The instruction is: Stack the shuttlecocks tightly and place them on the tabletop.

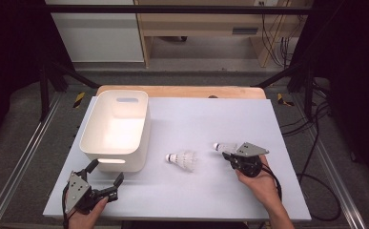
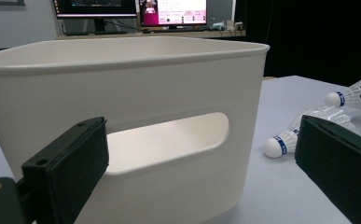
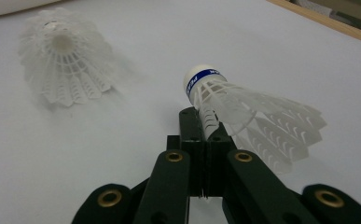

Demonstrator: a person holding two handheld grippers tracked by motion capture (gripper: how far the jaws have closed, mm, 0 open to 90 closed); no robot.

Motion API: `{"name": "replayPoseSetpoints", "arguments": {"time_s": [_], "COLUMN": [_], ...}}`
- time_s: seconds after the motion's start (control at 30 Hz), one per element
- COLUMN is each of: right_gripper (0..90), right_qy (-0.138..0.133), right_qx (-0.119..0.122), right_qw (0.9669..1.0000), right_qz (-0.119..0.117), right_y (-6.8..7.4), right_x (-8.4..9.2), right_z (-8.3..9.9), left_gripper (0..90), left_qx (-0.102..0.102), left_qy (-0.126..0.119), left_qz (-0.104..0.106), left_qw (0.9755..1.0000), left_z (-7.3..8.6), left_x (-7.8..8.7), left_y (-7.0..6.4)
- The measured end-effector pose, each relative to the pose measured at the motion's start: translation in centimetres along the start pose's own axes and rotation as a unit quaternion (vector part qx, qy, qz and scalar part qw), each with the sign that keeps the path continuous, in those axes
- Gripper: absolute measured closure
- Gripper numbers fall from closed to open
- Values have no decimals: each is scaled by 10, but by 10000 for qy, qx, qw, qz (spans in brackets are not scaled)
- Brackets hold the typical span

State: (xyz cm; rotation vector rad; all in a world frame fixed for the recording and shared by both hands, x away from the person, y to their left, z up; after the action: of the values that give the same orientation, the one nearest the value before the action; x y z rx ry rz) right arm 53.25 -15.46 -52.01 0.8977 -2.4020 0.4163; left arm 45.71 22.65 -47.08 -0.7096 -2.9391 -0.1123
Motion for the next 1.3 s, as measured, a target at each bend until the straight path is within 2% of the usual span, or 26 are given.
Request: {"name": "replayPoseSetpoints", "arguments": {"time_s": [0.23, 0.73, 0.9, 1.3], "right_gripper": [898, 899, 899, 900], "right_qy": [55, 14, 32, 90], "right_qx": [81, 240, 207, 353], "right_qw": [9999, 9984, 9971, 9953], "right_qz": [-38, -520, -737, -892], "right_y": [9, 35, 44, 56], "right_x": [2, 1, 0, -3], "right_z": [4, -1, -4, -4], "left_gripper": [27, 27, 27, 23], "left_qx": [2, -5, -15, -2], "left_qy": [-38, -43, -34, -39], "left_qz": [67, 58, 43, 39], "left_qw": [10000, 10000, 10000, 10000], "left_z": [-2, -2, -2, -2], "left_x": [0, 0, 0, 0], "left_y": [-3, -2, -2, -1]}}
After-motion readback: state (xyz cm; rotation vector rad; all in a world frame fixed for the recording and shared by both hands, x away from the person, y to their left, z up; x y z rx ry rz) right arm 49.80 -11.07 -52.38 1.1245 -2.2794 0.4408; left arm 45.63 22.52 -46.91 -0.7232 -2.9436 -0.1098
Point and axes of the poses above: each handheld gripper's, and its own axes: x roughly backward along the jaws, z roughly out of its underside, y roughly to its left, the point moved 10 cm from there along -x, roughly forward along the jaws, and after that the axes turned 4 degrees about y, right-handed, at the moved point
